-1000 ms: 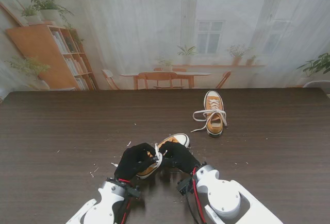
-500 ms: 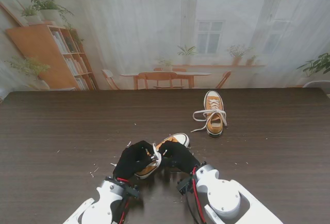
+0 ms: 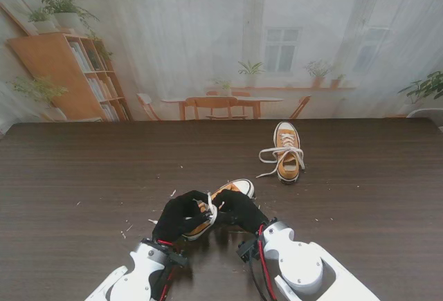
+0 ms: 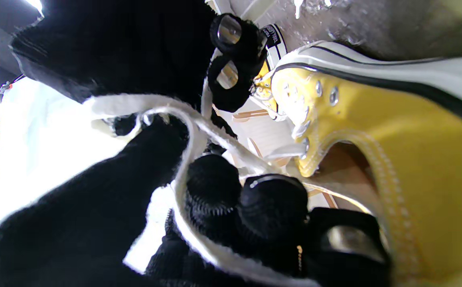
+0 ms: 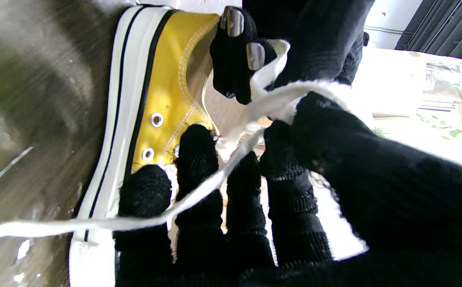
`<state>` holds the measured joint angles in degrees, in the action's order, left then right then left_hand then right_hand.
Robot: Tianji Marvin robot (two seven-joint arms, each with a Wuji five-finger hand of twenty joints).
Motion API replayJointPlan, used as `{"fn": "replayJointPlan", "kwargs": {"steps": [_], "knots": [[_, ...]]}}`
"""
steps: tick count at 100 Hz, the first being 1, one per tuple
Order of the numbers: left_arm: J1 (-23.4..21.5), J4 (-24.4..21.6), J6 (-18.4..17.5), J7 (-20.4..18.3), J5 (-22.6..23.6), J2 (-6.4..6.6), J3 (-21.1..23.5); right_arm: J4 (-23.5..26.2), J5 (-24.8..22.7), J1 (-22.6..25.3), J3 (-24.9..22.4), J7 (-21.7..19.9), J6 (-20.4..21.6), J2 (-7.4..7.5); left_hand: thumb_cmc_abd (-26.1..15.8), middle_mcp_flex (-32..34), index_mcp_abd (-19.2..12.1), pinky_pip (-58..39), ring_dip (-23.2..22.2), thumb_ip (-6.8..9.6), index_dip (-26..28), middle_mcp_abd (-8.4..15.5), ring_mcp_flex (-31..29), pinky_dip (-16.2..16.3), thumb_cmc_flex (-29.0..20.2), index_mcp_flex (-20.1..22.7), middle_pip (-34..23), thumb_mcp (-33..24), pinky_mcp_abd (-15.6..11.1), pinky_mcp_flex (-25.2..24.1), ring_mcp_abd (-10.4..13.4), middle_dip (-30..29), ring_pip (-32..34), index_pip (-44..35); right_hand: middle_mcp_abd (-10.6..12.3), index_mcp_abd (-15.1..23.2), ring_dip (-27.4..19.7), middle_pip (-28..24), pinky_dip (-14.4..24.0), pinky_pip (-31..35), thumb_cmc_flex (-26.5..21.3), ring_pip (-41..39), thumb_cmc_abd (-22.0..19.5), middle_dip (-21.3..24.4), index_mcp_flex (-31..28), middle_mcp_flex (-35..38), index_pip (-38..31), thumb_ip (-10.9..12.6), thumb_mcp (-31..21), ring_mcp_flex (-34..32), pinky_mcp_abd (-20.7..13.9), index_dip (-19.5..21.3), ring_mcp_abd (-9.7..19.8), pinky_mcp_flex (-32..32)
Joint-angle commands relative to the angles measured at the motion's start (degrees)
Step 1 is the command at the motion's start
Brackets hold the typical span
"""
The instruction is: Tie the shoelaces into a bow on the shoes
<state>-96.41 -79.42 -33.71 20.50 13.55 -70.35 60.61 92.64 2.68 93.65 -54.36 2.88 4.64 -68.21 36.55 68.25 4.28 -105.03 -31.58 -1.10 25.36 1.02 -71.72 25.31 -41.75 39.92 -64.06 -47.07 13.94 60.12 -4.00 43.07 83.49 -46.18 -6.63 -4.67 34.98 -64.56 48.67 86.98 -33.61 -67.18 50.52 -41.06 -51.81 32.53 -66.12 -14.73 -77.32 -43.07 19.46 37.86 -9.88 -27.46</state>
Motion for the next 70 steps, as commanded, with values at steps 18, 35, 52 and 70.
{"fn": "replayJointPlan", "kwargs": {"steps": [18, 35, 52, 70], "knots": [[0.4, 0.6, 0.2, 0.2, 0.5, -0.22, -0.8, 0.4, 0.2, 0.3, 0.0, -0.9, 0.4, 0.13, 4.2, 0.2, -6.4, -4.8, 0.6, -2.29, 4.8, 1.2, -1.4, -0.6, -2.7, 0.3, -0.1, 5.5, 1.8, 0.8, 2.1, 1.4, 0.1, -10.9, 1.5, 3.0, 0.2, 0.7, 0.2, 0.9, 0.3, 0.1, 0.2, 0.8, -1.0, 1.1, -0.7, 0.8, 0.1, -1.2, 0.2, 0.9, 0.9, -0.4], [0.9, 1.0, 0.7, 0.5, 0.1, -0.45, -1.5, 0.5, 0.2, 0.5, -0.1, -0.8, 0.6, 0.14, 1.5, 0.4, -8.3, -5.0, 0.6, -2.56, 7.8, 0.8, -1.4, -0.5, -4.2, 0.3, -0.5, 6.3, 2.5, 0.7, 1.6, 1.6, 0.5, -15.7, 1.5, 3.0, 0.2, 0.7, 0.2, 0.9, 0.2, 0.1, 0.3, 0.8, -1.0, 1.2, -0.7, 0.9, 0.1, -1.3, 0.2, 0.9, 0.8, -0.4], [1.4, 1.6, -0.2, 0.5, -0.4, -0.63, -2.0, 0.6, 0.4, 0.5, -0.1, -1.0, 0.7, 0.17, 3.0, 1.1, -13.3, -5.3, 0.4, -2.43, 12.5, 1.6, -1.4, -0.3, -3.9, 0.3, -2.4, 0.7, 2.5, 0.8, 1.8, 2.4, 1.9, -15.5, 1.5, 2.9, 0.2, 0.8, 0.2, 0.9, 0.1, 0.1, 0.3, 0.8, -1.2, 1.4, -0.7, 0.9, 0.0, -1.3, 0.3, 0.8, 0.7, -0.4], [1.6, 1.8, -0.8, -0.4, -1.1, -0.5, -2.1, 0.6, 0.5, 0.5, -0.1, -1.0, 0.8, 0.16, 3.5, 2.1, -18.8, -5.6, 0.1, -2.47, 11.9, 0.2, -1.4, -0.1, -5.1, 4.8, -3.3, -3.0, 3.3, 0.8, 1.4, 3.1, 3.3, -10.5, 1.4, 3.0, 0.2, 0.8, 0.2, 1.0, 0.1, 0.0, 0.3, 0.8, -1.3, 1.7, -0.6, 0.9, 0.0, -1.5, 0.2, 0.8, 0.7, -0.6]]}}
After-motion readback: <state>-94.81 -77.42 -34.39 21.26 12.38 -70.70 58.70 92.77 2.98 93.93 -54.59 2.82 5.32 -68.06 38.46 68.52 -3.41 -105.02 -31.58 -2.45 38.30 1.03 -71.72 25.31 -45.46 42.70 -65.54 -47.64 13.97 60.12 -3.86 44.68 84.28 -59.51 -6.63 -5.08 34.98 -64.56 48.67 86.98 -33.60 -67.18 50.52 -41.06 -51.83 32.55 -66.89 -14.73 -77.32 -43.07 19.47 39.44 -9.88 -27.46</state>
